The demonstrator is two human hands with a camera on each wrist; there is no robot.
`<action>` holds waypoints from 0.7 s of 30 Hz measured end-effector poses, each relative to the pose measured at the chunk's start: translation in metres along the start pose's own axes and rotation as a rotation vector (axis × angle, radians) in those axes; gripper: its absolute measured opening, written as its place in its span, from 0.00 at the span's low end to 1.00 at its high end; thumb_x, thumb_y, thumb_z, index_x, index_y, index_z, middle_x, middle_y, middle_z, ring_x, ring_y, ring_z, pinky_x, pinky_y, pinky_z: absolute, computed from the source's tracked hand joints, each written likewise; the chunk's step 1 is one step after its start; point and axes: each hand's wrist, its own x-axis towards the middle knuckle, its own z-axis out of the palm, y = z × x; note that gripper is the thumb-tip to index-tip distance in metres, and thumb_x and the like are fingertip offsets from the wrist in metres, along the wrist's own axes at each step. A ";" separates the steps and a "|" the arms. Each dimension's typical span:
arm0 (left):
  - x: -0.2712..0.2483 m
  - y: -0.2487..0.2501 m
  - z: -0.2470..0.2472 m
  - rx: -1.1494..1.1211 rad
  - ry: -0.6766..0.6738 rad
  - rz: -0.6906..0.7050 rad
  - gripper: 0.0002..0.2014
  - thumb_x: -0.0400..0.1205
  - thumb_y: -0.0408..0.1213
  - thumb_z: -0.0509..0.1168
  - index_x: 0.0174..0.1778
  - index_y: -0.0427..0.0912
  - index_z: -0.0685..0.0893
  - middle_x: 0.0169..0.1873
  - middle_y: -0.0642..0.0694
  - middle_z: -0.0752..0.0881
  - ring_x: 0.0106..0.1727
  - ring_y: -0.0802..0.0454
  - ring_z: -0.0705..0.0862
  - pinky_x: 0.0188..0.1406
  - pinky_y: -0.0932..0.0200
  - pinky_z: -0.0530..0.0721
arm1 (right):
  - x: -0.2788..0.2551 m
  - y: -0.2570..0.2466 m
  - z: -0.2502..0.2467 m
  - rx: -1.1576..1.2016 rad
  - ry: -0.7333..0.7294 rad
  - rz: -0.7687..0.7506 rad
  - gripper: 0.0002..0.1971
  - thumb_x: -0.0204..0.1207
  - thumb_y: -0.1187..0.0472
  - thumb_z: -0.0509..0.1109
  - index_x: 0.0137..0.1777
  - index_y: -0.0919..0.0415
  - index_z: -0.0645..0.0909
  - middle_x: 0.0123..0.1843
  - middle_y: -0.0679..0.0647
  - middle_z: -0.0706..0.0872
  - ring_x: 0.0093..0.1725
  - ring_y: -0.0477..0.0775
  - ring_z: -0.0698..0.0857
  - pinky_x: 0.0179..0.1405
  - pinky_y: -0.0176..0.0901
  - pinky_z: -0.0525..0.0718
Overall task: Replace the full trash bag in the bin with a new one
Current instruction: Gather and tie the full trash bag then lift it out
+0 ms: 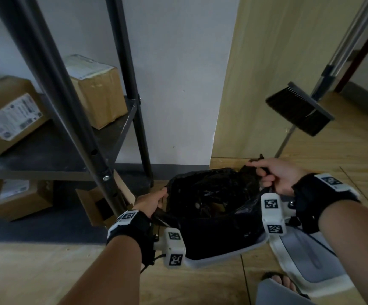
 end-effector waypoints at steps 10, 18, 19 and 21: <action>-0.065 0.056 0.045 -0.042 0.021 0.224 0.06 0.82 0.34 0.65 0.47 0.42 0.88 0.24 0.43 0.73 0.27 0.49 0.74 0.21 0.60 0.81 | -0.003 -0.005 -0.004 0.050 -0.048 -0.106 0.17 0.85 0.65 0.52 0.64 0.61 0.81 0.16 0.49 0.72 0.10 0.42 0.60 0.08 0.29 0.60; -0.084 0.081 0.059 -0.082 -0.029 0.468 0.14 0.84 0.33 0.60 0.58 0.49 0.88 0.13 0.53 0.67 0.18 0.56 0.68 0.18 0.63 0.74 | -0.006 -0.007 -0.014 0.072 -0.020 0.003 0.11 0.83 0.66 0.54 0.38 0.61 0.72 0.14 0.50 0.68 0.11 0.45 0.60 0.09 0.33 0.60; -0.090 0.087 0.061 -0.070 -0.039 0.491 0.14 0.84 0.33 0.59 0.56 0.49 0.88 0.12 0.55 0.66 0.17 0.58 0.67 0.19 0.64 0.74 | -0.007 -0.008 -0.012 0.066 -0.005 -0.020 0.13 0.83 0.66 0.55 0.35 0.59 0.68 0.14 0.50 0.68 0.11 0.46 0.60 0.10 0.34 0.61; -0.100 0.095 0.065 -0.043 -0.054 0.525 0.13 0.83 0.31 0.59 0.51 0.48 0.89 0.12 0.57 0.65 0.16 0.60 0.65 0.18 0.66 0.71 | -0.007 -0.012 -0.009 0.066 0.051 -0.103 0.12 0.82 0.66 0.56 0.35 0.59 0.67 0.15 0.51 0.71 0.12 0.46 0.62 0.12 0.37 0.64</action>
